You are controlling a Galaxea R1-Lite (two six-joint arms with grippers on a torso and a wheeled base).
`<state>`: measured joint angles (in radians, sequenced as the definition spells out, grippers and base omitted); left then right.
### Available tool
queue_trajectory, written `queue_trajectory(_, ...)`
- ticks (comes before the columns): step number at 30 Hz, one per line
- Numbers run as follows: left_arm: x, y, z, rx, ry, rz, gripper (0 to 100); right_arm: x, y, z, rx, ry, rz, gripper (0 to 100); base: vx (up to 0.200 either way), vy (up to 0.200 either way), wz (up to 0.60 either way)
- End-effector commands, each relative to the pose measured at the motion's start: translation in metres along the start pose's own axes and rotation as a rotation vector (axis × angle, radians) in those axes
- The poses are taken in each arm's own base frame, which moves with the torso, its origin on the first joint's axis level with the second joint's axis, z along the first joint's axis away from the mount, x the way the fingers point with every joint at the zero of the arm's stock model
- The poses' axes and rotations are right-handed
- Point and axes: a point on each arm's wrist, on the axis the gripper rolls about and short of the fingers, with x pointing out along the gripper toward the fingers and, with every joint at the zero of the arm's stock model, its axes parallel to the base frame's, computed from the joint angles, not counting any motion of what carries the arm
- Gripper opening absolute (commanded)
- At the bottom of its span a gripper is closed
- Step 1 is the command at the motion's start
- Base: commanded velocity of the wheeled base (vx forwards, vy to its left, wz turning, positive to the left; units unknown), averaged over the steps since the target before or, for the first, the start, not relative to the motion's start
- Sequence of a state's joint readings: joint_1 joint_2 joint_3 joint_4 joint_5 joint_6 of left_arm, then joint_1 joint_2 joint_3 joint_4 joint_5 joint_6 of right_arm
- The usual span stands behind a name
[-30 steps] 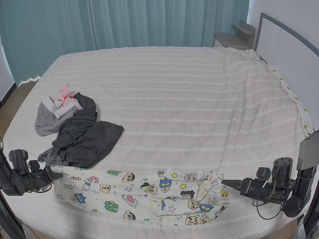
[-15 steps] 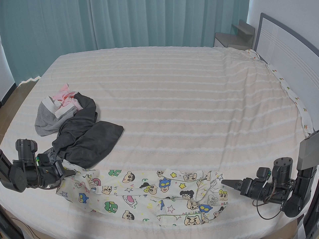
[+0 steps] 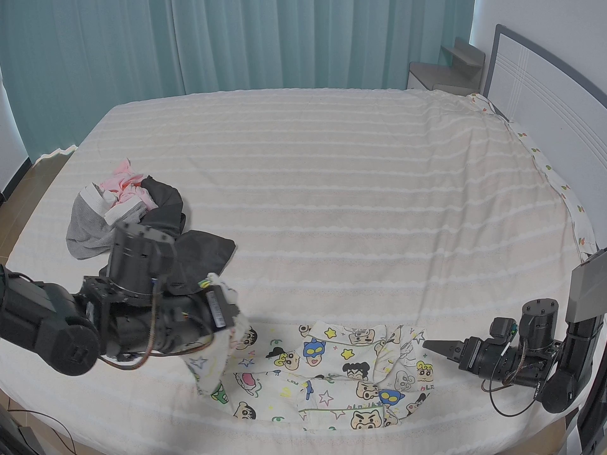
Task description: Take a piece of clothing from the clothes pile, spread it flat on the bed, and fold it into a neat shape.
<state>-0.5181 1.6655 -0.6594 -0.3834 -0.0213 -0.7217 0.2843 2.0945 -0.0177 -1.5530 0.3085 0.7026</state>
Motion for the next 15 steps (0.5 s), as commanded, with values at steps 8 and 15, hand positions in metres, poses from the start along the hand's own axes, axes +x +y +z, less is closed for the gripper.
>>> queue_trajectory(8, 0.030, -0.114, -0.057, 0.053, 0.040, -0.190, 0, -0.003, -0.004, 0.007, 0.012, -0.042, -0.006, 100, 0.000, 0.000, 0.00)
queue_trajectory(15, 0.042, -0.122, -0.071, 0.055, 0.026, -0.265, 0, -0.002, -0.004, 0.008, 0.011, -0.044, -0.004, 100, 0.000, 0.000, 0.00)
